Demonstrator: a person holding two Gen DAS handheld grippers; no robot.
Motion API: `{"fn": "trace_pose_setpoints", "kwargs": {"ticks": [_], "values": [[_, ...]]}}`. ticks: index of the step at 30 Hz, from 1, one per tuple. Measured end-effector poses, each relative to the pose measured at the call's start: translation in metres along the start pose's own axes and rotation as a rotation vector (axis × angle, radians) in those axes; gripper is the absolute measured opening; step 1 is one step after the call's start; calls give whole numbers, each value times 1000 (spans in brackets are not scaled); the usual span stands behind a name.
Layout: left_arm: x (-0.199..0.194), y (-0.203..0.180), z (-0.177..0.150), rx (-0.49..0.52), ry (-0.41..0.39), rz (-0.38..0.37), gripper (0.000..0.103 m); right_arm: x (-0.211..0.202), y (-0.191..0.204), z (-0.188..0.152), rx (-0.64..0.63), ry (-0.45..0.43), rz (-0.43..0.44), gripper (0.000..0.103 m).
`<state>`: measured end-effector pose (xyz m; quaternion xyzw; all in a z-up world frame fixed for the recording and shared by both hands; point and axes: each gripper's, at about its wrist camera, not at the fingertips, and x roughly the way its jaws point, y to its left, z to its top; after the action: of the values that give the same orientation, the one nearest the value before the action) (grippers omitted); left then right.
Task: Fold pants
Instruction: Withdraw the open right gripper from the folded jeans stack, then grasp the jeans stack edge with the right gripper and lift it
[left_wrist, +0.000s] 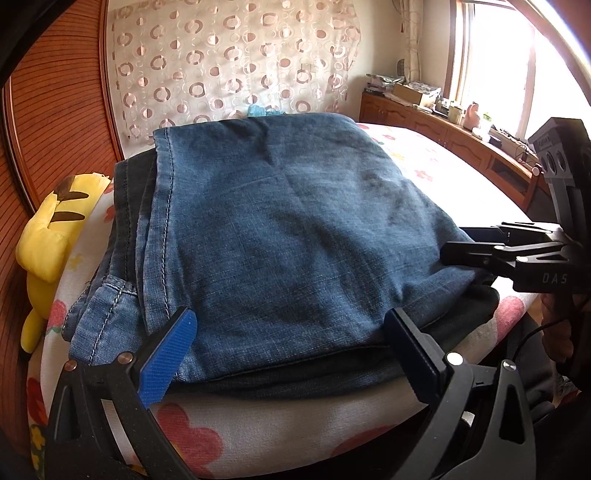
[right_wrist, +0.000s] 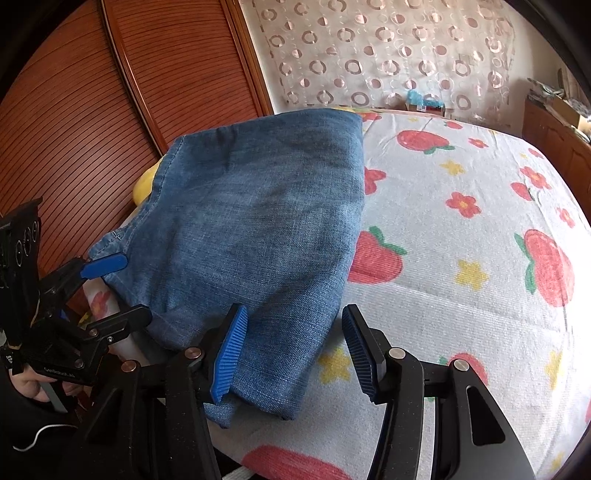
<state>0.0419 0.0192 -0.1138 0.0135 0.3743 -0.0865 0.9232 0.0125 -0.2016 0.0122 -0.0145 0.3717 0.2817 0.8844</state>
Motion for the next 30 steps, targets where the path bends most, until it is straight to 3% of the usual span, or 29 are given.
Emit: {"fn": "trace_pose_setpoints", "kwargs": {"ticks": [5,11,16,22,30], "values": [[0,-1,-1,0,-4,0,101,2,0,0,16,6,36,44],[0,0,-1,0,-7,1,101,5,2,1,23,2,46,36],[-1,0,0,-3,-6,-2,101,0,7,4,3,-20,44,21],[-12,7,0,-19,-6,-14,101,-11,8,7,0,-55,75,16],[-45,29,12,-61,-74,0,101,-30,22,26,-60,-121,117,13]]}}
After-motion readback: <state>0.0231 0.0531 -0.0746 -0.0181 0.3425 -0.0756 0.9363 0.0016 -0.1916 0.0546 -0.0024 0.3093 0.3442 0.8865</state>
